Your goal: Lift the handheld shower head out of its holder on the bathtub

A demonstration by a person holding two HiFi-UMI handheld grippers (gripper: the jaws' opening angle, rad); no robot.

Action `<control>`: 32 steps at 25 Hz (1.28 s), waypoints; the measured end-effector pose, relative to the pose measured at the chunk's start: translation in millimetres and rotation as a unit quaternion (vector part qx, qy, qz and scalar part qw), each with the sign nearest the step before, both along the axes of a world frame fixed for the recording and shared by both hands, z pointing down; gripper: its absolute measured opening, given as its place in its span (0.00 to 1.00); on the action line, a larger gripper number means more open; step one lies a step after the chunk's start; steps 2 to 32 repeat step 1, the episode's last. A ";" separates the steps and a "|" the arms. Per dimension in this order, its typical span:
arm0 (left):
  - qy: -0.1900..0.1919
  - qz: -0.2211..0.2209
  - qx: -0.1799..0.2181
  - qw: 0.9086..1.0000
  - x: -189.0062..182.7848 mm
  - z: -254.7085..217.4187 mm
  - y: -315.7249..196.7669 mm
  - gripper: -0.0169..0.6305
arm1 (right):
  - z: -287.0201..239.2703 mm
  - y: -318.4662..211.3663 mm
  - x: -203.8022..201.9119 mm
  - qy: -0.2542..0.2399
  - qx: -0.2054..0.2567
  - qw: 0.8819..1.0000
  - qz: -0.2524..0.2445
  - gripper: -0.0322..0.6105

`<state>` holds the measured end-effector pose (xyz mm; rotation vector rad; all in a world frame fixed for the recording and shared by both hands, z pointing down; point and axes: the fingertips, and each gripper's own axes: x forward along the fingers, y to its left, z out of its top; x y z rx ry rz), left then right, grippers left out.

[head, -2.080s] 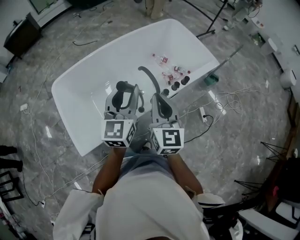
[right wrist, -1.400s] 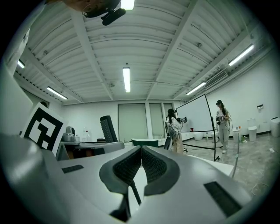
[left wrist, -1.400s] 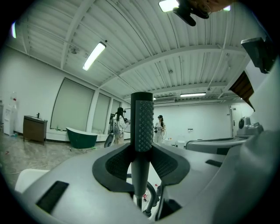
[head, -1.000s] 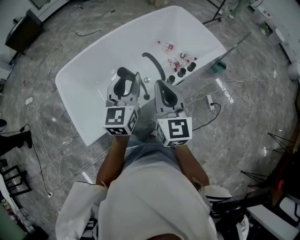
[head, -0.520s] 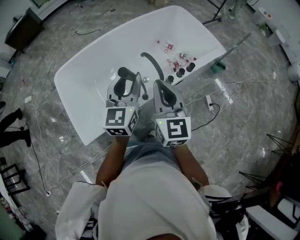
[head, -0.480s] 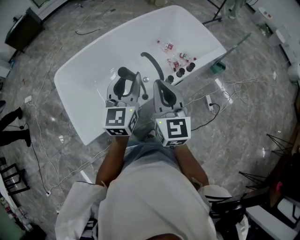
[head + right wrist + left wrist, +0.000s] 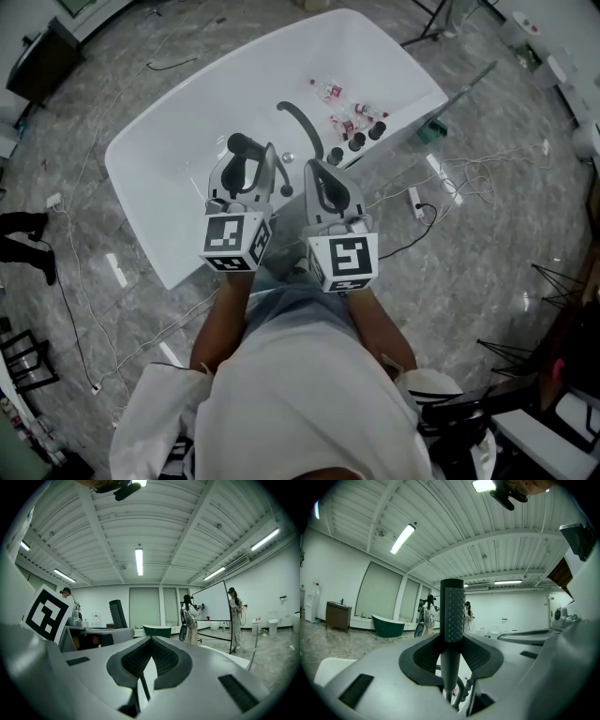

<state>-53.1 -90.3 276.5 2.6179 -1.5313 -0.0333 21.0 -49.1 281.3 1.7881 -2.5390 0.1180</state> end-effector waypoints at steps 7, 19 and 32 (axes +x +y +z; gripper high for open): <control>0.000 0.001 -0.001 1.000 1.6 0.8 2.1 0.25 | 1.1 2.5 1.0 -0.001 0.000 1.000 -0.001 0.08; 0.000 0.001 -0.001 1.000 1.6 0.8 2.1 0.25 | 1.1 2.5 1.0 -0.001 0.000 1.000 -0.001 0.08; 0.000 0.001 -0.001 1.000 1.6 0.8 2.1 0.25 | 1.1 2.5 1.0 -0.001 0.000 1.000 -0.001 0.08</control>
